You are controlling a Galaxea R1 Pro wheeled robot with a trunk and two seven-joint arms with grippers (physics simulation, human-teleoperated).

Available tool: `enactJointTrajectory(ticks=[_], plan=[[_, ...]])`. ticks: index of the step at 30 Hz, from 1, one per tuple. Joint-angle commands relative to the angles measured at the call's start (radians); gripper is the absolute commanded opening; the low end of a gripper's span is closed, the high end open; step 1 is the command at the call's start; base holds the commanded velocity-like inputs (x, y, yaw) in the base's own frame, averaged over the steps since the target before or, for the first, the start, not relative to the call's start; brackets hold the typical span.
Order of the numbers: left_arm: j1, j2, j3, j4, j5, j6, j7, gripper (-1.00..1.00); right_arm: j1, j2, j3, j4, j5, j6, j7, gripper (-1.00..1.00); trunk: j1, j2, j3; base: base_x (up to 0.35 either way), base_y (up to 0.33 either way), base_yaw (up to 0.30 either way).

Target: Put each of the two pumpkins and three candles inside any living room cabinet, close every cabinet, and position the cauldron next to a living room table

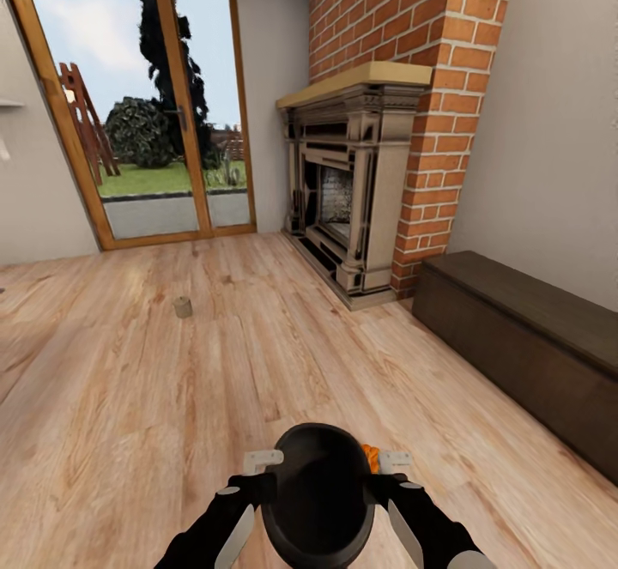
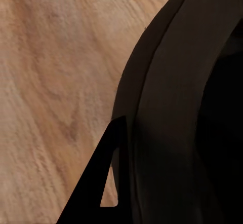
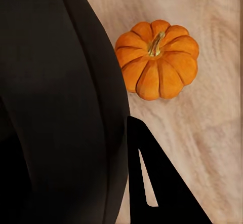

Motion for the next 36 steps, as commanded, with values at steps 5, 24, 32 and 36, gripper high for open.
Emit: enactJointTrajectory(ticks=[5,24,32,36], plan=[[0.0,0.002,-0.004,-0.001,0.003,0.005,0.011,-1.0,-0.001,-0.001,0.001,-0.004,-0.004,0.003,-0.002,-1.0,-0.003,0.001,0.019,0.0,0.0,0.0],[0.0,0.002,-0.004,-0.001,0.003,0.005,0.011,-1.0,-0.001,-0.001,0.001,-0.005,-0.004,0.002,-0.003,-1.0,-0.048,0.08,0.084,0.0,0.0,0.0],[0.0,0.002,-0.004,-0.001,0.003,0.005,0.011,-1.0,-0.001,-0.001,0.001,-0.005,-0.004,0.003,-0.004,-1.0,-0.064,0.108,0.098,0.0,0.0,0.052],[0.0,0.002,-0.004,-0.002,0.003,0.003,0.011,-1.0,-0.001,0.0,0.001,-0.005,-0.004,0.003,-0.004,-1.0,-0.064,0.108,0.102,0.0,0.0,0.218]])
